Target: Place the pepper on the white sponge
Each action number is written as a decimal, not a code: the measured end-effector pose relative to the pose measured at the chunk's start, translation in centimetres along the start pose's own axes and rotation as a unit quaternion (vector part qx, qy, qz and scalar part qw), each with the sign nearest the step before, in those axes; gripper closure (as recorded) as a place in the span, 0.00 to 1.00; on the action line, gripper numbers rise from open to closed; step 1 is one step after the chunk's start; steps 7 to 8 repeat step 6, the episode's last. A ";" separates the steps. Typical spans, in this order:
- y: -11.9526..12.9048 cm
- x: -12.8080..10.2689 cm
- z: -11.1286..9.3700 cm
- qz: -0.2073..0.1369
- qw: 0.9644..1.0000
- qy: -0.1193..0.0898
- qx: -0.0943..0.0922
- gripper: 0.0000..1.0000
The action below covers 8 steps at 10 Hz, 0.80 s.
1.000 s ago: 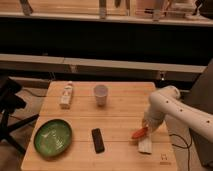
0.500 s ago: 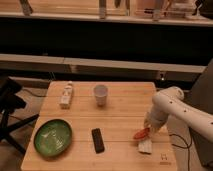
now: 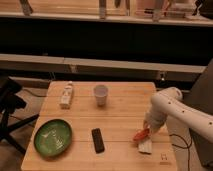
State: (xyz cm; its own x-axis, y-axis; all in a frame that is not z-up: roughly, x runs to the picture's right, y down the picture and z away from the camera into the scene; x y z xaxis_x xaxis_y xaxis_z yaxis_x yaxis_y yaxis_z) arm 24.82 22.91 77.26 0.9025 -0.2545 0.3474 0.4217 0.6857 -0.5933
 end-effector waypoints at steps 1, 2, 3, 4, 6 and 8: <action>0.2 0.1 0.1 0.002 1.000 -0.001 0.000 0.20; 0.3 0.2 0.1 0.004 1.000 -0.002 -0.001 0.20; 0.4 0.2 0.2 0.005 1.000 -0.002 -0.001 0.20; 0.6 0.3 0.2 0.006 1.000 -0.003 -0.001 0.20; 0.4 0.4 -0.2 0.003 1.000 -0.002 0.002 0.28; 0.4 0.4 -0.2 0.003 1.000 -0.002 0.002 0.28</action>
